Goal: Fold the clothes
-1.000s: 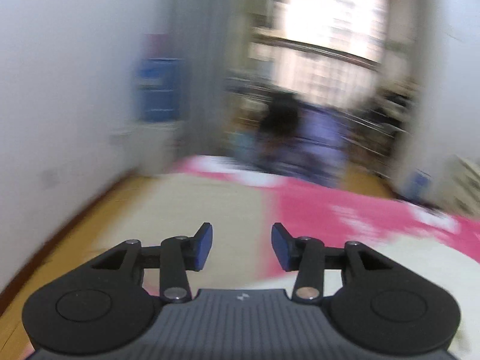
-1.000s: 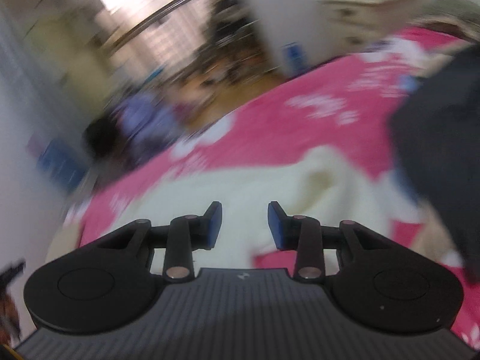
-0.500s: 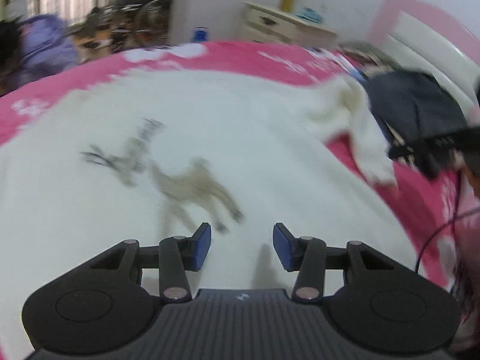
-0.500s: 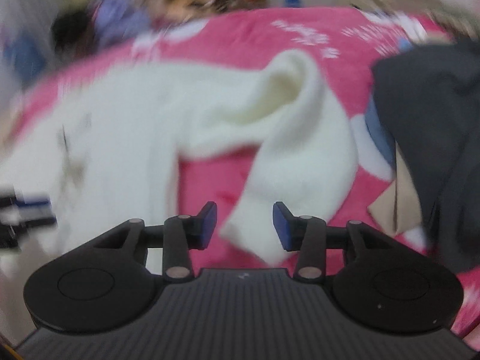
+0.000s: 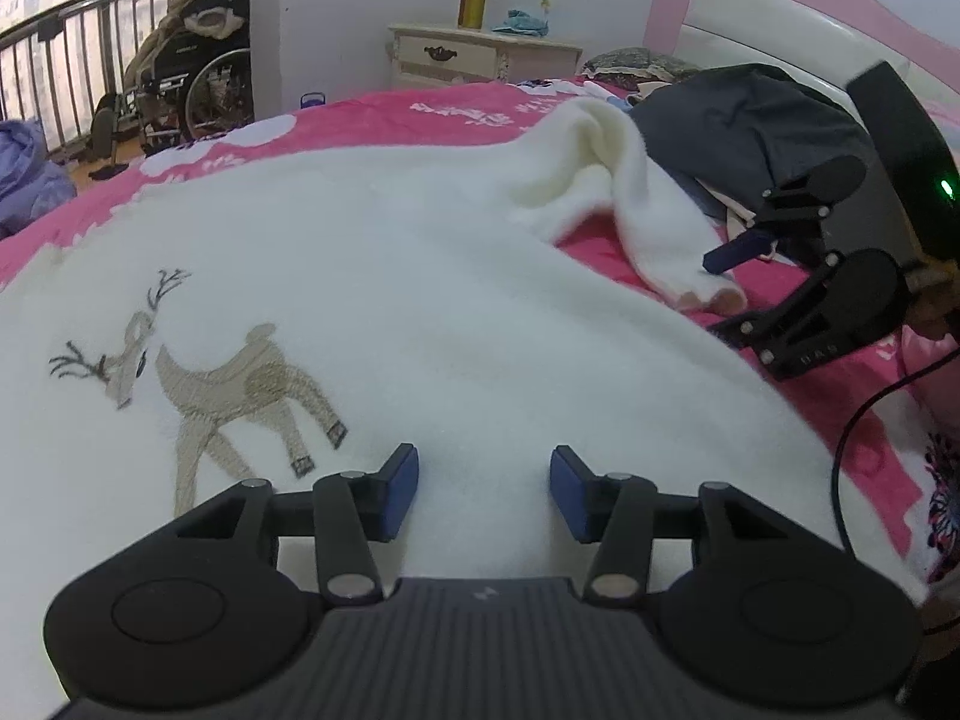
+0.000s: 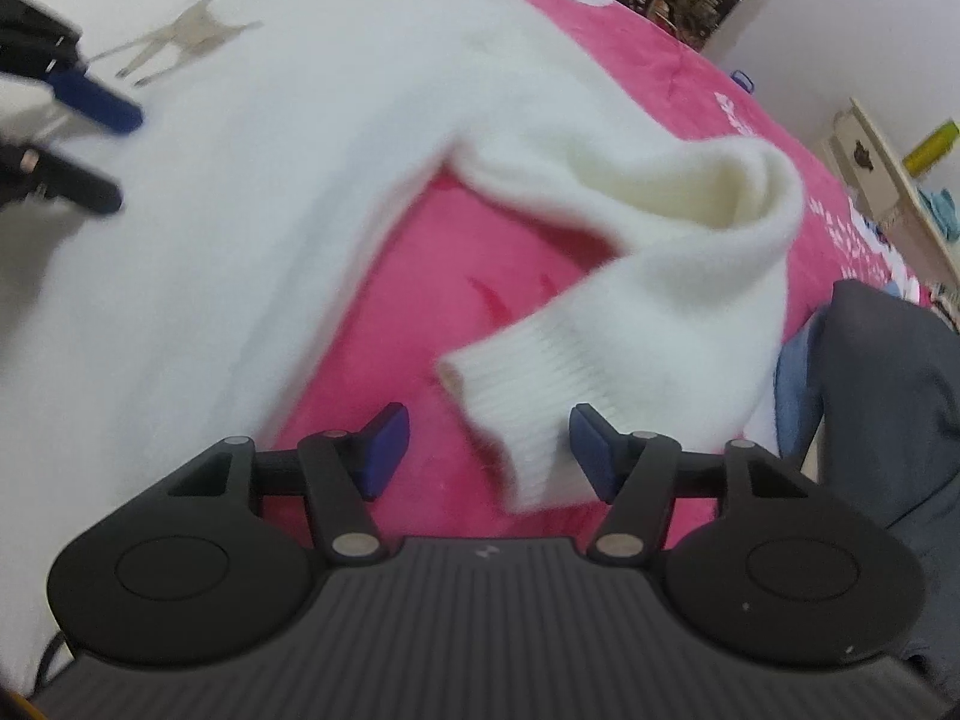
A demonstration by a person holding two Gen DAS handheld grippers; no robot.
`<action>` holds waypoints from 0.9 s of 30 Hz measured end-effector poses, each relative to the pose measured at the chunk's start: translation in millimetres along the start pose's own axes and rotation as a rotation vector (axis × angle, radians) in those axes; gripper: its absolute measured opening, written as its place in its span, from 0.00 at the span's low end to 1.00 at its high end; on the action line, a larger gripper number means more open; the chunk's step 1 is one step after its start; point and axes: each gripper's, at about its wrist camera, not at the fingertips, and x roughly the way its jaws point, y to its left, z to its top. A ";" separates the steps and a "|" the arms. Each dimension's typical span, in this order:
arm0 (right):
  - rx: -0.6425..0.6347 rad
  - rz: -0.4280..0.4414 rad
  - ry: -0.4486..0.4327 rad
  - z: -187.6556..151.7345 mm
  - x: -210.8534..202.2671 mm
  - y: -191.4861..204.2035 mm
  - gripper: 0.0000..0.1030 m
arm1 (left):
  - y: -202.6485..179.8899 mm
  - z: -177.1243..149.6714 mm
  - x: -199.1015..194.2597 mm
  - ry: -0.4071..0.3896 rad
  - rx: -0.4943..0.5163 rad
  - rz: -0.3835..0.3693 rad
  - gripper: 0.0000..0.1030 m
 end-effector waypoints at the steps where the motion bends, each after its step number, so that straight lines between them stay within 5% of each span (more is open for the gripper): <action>1: 0.019 0.011 0.003 0.5 3.0 -3.8 0.55 | -2.0 0.8 3.3 -0.003 0.012 0.003 0.51; 3: 0.061 0.032 0.007 1.2 8.9 -11.7 0.53 | -5.8 1.5 5.9 -0.008 0.028 0.008 0.52; 7: 0.246 0.083 0.004 1.8 9.3 -35.0 0.20 | -6.5 1.3 8.7 -0.013 0.031 0.010 0.53; 10: 0.362 0.114 -0.027 2.0 -0.5 -49.6 0.09 | -5.2 1.7 9.3 -0.013 0.026 0.009 0.53; 20: 0.641 -0.172 -0.340 4.2 -81.1 -138.4 0.06 | -1.3 4.0 12.9 -0.009 0.022 0.014 0.53; 27: 0.877 -0.324 -0.415 -21.2 -92.3 -218.4 0.06 | -2.1 5.6 14.4 -0.003 0.036 0.022 0.53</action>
